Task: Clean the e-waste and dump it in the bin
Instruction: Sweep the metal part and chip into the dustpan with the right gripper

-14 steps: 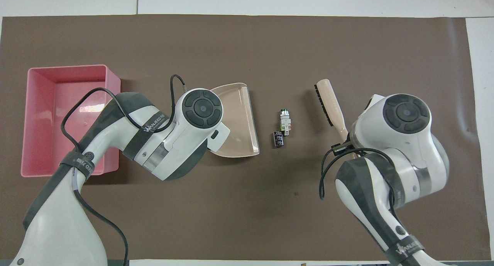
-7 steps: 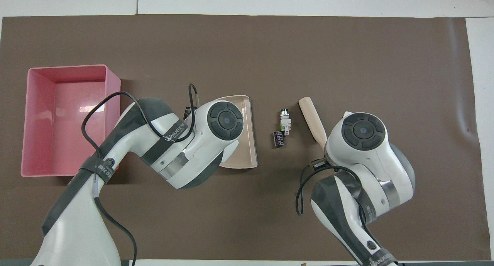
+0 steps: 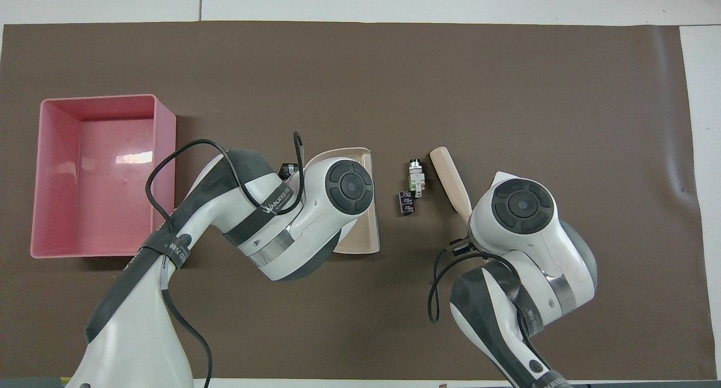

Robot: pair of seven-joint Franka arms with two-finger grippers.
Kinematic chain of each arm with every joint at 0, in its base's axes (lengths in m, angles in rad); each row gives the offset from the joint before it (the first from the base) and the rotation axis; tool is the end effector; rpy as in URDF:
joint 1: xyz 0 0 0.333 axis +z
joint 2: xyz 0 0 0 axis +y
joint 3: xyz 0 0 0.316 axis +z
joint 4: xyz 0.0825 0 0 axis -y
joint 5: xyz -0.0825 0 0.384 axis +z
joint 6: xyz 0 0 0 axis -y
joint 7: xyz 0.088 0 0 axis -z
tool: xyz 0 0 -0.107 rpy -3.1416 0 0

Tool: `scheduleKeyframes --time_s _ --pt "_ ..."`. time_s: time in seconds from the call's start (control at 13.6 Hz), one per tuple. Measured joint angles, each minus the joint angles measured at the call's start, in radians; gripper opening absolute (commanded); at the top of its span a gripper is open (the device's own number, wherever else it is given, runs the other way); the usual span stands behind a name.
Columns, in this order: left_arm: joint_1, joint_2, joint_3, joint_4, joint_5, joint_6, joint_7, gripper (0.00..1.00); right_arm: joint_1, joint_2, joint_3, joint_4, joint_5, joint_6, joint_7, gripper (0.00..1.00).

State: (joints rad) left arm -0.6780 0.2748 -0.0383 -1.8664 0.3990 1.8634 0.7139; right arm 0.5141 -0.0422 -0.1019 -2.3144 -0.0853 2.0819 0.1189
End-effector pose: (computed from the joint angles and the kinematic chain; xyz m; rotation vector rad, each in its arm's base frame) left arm 0.4664 -0.3649 0.3547 -1.9249 1.9826 0.3828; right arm 0.4433 0.1892 0.3457 2.9735 0.5145 -0.2518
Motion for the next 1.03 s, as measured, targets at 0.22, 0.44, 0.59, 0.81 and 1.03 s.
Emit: scheduleKeyframes --time_s 0.22,0.44,0.59,0.81,1.03 --pt "0.000 0.001 0.000 0.000 0.000 0.000 0.000 0.00 0.058 -0.013 0.001 -0.011 0.055 0.004 0.000 0.00" --pt "0.000 0.001 0.000 -0.001 0.000 0.000 0.000 0.00 0.113 -0.014 0.005 -0.016 0.191 0.026 -0.014 0.00" --pt "0.000 0.002 0.000 -0.003 0.001 0.000 0.000 0.00 0.156 0.001 0.008 -0.029 0.330 0.090 -0.029 0.00" --pt "0.000 0.002 0.000 -0.006 0.003 0.001 0.000 0.00 0.220 0.059 0.011 -0.016 0.560 0.176 -0.044 0.00" --pt "0.000 0.003 0.002 -0.016 0.005 0.013 0.000 0.00 0.228 0.081 0.013 0.034 0.618 0.163 -0.045 0.00"
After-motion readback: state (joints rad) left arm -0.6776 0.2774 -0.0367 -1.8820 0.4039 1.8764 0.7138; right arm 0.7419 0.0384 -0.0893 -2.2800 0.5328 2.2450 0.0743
